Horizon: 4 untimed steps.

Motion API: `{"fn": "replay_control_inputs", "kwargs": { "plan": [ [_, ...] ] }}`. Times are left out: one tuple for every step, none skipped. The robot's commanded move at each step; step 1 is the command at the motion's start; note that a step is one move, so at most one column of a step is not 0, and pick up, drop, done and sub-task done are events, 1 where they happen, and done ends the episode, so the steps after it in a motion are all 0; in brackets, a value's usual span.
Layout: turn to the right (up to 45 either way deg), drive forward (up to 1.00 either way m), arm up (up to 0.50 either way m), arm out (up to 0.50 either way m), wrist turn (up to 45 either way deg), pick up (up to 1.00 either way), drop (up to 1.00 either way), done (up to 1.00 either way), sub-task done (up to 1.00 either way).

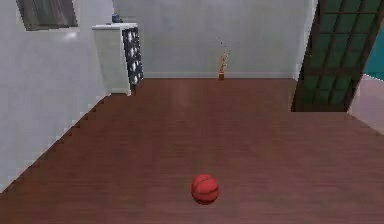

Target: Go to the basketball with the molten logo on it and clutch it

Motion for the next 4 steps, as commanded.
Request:
{"fn": "replay_control_inputs", "kwargs": {
  "plan": [
    [45.0,0.0,0.0,0.0,0.0,0.0,0.0,0.0,0.0],
    [42.0,0.0,0.0,0.0,0.0,0.0,0.0,0.0,0.0],
    [0.0,0.05,0.0,0.0,0.0,0.0,0.0,0.0,0.0],
    [-45.0,0.0,0.0,0.0,0.0,0.0,0.0,0.0,0.0]
  ]
}}
